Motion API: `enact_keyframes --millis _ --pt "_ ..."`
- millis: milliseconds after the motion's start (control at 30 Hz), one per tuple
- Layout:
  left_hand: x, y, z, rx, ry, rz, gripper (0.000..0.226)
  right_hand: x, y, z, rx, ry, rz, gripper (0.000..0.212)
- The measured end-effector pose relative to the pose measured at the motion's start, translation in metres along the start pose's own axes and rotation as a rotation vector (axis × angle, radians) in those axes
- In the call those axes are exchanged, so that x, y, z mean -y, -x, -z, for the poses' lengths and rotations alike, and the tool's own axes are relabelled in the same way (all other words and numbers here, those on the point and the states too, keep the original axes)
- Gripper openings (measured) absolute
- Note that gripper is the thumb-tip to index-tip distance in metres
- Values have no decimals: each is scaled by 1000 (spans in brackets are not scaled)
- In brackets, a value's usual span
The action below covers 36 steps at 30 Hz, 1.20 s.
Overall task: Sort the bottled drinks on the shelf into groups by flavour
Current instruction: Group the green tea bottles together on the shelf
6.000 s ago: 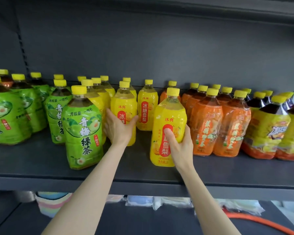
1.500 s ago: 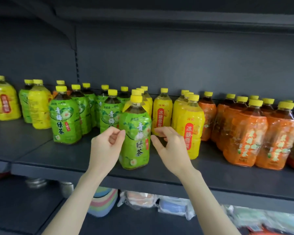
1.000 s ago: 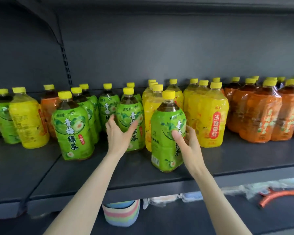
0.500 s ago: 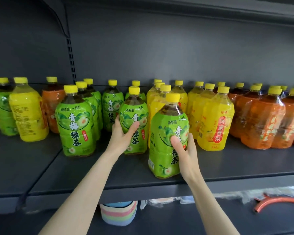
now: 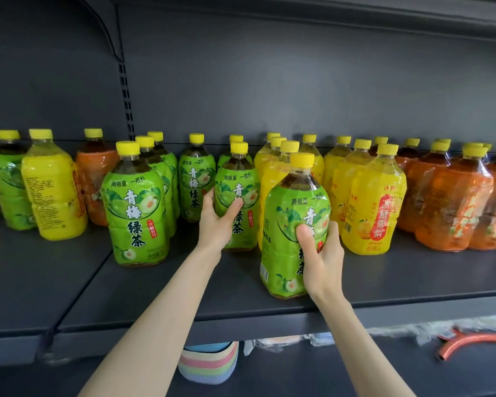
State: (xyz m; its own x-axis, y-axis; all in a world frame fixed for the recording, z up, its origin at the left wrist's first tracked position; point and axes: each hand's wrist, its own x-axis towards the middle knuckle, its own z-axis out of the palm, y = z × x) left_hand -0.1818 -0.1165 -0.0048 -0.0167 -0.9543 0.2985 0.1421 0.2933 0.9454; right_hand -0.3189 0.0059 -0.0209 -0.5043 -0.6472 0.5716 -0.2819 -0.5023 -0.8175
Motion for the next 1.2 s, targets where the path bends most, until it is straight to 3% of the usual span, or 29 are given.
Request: enact_keyframes --millis 400,700,933,1200 --pt "7 -23 -11 -119 -128 -40 67 -1 0 -2 -28 10 18 44" --pt "12 -35 -12 -104 -93 -28 64 -1 1 -2 -17 -21 19 56" --pt "15 -40 -12 -96 -102 -41 65 -3 -1 -2 -17 -9 11 46" --pt "11 -37 -9 -40 -154 8 69 -6 -1 -1 -5 9 9 51"
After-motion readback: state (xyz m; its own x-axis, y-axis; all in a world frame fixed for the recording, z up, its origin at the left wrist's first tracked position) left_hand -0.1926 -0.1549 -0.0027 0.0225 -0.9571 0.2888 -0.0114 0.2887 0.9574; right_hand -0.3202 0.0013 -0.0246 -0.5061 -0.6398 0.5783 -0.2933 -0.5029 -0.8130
